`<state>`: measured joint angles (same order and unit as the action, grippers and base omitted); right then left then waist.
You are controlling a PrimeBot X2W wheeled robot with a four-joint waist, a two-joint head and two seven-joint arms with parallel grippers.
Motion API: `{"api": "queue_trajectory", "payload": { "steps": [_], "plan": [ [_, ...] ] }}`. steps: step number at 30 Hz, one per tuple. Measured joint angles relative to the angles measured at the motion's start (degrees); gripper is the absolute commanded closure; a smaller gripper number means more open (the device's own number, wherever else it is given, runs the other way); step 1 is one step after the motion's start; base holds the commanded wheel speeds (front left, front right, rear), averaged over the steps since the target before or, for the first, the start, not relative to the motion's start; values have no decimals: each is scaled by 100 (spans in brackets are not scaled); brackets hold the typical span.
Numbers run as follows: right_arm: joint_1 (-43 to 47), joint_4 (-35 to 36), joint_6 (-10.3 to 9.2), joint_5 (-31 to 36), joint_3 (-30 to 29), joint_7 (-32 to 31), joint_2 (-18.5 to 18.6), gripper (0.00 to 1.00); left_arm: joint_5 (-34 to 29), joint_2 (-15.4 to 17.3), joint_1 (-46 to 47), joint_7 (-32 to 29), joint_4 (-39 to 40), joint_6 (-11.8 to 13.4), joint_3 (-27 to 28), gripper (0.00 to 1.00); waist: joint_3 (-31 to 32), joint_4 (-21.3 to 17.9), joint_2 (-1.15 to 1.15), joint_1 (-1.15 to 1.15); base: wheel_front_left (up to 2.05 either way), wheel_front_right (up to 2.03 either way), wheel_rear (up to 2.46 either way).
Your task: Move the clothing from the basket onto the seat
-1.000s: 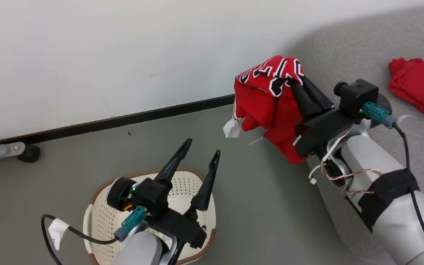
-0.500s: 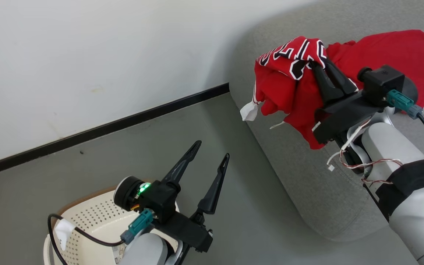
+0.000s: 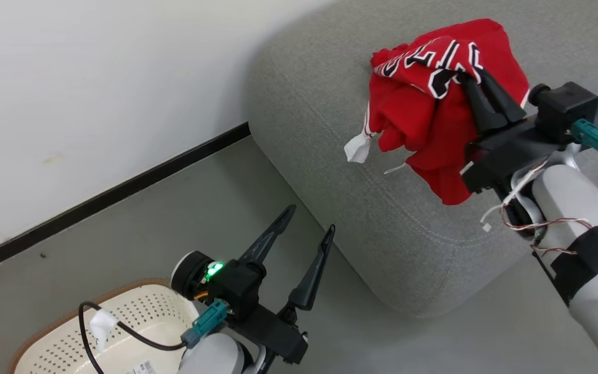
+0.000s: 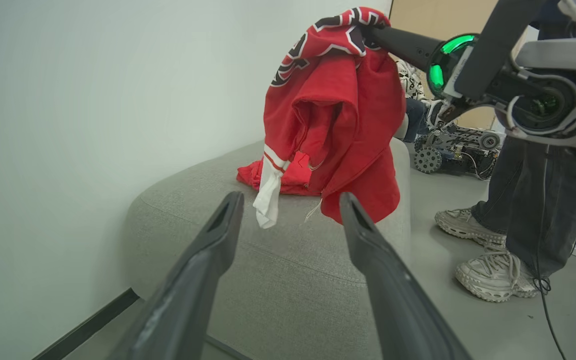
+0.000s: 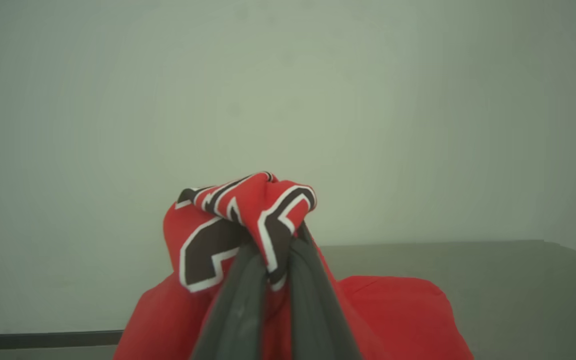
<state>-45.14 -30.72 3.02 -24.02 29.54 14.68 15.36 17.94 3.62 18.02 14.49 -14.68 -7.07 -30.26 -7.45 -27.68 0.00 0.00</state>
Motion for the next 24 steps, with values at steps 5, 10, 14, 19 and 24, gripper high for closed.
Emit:
{"api": "queue_trajectory", "payload": {
  "steps": [5, 10, 14, 19, 24],
  "plan": [
    [125, 129, -15, 144, -275, 0, 570, 100, -13, -20, 9, 0, -101, 0, -194, 0, -19, -259, 0, 0, 0, 0, 0],
    [102, 255, -58, 179, -576, 1, 881, 100, -12, -20, -32, 0, -121, 0, -216, 0, -79, -325, 0, 0, 0, 0, 0],
    [102, 278, -118, 178, -804, 1, 1125, 100, -12, -15, -121, 0, -159, 0, -326, 0, -133, -317, 0, 0, 0, 0, 0],
    [101, 615, -321, 144, -1280, 1, 1573, 100, -13, -15, -128, 0, -166, -1, -385, 0, -286, -198, 0, 0, 0, 0, 0],
    [94, 735, -455, 115, -1613, 1, 1760, 100, -55, 43, -127, 0, -160, -1, -409, 0, -455, -47, 0, 0, 0, 0, 0]
  ]
}}
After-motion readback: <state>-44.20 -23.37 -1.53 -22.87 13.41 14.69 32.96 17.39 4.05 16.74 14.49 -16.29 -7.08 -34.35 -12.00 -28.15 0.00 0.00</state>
